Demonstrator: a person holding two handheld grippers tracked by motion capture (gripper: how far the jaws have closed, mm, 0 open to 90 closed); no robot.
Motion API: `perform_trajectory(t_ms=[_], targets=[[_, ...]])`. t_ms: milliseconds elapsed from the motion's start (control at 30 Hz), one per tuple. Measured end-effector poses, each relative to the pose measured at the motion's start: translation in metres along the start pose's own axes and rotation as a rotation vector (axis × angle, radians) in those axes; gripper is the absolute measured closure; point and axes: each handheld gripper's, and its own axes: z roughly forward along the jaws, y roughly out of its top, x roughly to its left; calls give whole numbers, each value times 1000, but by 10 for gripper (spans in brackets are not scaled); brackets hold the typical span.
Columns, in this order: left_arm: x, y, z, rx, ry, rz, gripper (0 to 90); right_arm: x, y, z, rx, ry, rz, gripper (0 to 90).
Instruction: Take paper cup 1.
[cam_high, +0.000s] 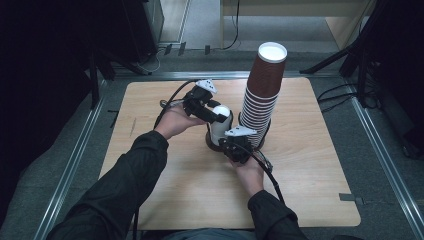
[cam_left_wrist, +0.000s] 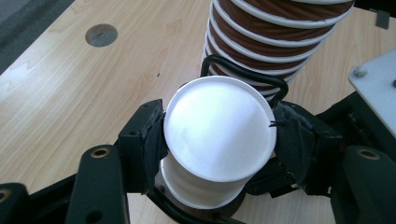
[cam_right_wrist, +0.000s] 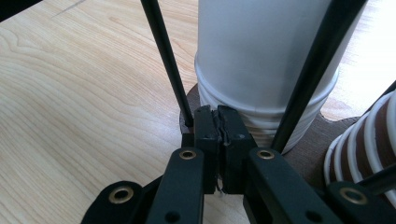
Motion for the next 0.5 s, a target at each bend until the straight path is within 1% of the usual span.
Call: perform_trajectory(t_ms=[100, 133, 200, 267, 333, 400, 500], targets=[[0, 1, -1, 8, 0, 0, 363, 0, 0, 0, 0, -1, -1, 874], [0, 3, -2, 17, -1, 6, 363, -1, 0, 0, 3, -3, 1, 874], [-1, 4, -3, 13, 0, 3, 363, -2, 0, 0, 4, -3, 3, 874], [0, 7, -8, -3, -7, 1, 364, -2, 0, 0, 3, -2, 4, 874], [0, 12, -12, -8, -8, -4, 365, -2, 0, 0, 4, -2, 5, 875], [0, 15, -17, -18, -4, -1, 365, -2, -1, 0, 5, -2, 3, 874], [-1, 17, -20, -20, -1, 6, 366, -1, -1, 0, 1, -10, -5, 876]])
